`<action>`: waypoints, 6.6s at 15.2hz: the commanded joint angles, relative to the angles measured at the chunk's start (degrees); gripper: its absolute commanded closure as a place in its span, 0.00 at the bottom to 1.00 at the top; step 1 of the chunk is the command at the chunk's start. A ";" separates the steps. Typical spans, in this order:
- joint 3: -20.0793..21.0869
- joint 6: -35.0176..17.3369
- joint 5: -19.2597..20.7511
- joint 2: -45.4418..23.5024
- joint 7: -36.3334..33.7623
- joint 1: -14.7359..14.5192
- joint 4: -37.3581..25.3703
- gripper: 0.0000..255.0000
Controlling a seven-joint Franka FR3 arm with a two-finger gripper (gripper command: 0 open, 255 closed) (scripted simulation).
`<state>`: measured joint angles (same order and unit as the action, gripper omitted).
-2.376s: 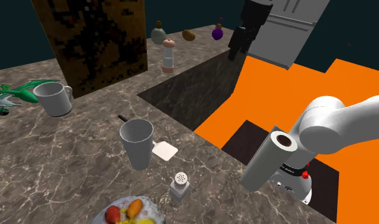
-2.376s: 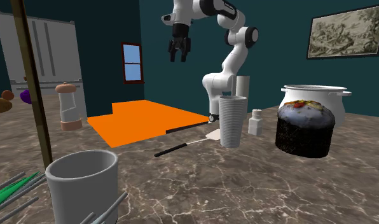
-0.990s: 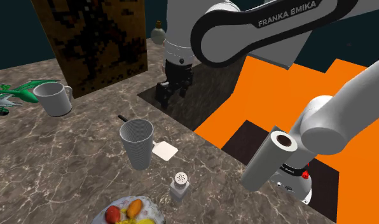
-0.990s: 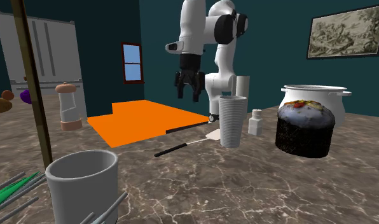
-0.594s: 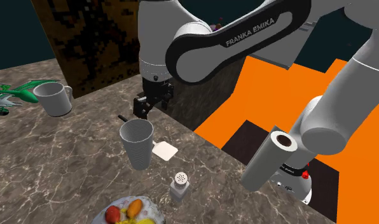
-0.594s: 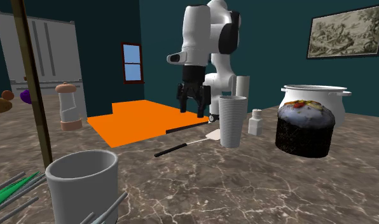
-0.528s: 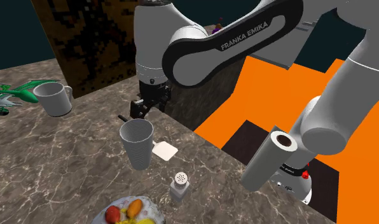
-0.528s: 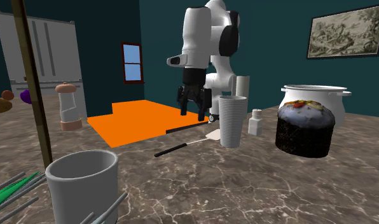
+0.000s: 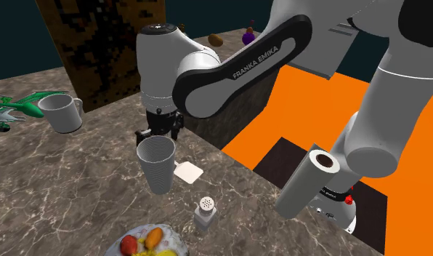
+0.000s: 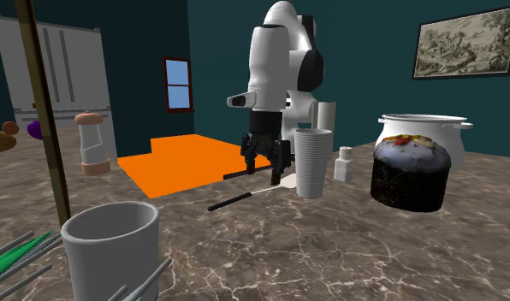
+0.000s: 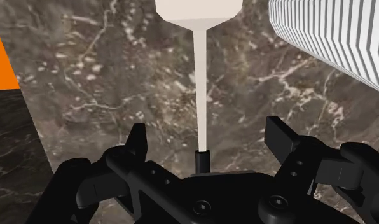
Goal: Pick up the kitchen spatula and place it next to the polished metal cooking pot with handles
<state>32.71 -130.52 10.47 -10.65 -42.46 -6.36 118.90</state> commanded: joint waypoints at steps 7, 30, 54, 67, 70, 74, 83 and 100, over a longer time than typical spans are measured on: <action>-0.54 -2.41 1.72 -2.02 -1.13 -0.39 0.76 0.00; 0.50 4.24 -2.19 2.51 1.70 0.54 -2.27 1.00; 0.93 21.56 -6.76 8.32 5.31 1.26 -14.94 1.00; 1.11 29.85 -8.15 10.58 5.75 1.21 -21.36 1.00; 1.11 28.97 -12.10 17.56 6.23 0.94 -14.68 1.00; 0.69 28.94 -16.89 26.35 6.56 -0.67 -7.13 1.00; -0.10 32.45 -25.39 43.89 4.59 -7.30 5.28 1.00; 3.95 45.99 -37.99 68.13 -9.75 -22.44 13.57 1.00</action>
<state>36.72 -85.80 -26.86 55.87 -51.22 -27.71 132.12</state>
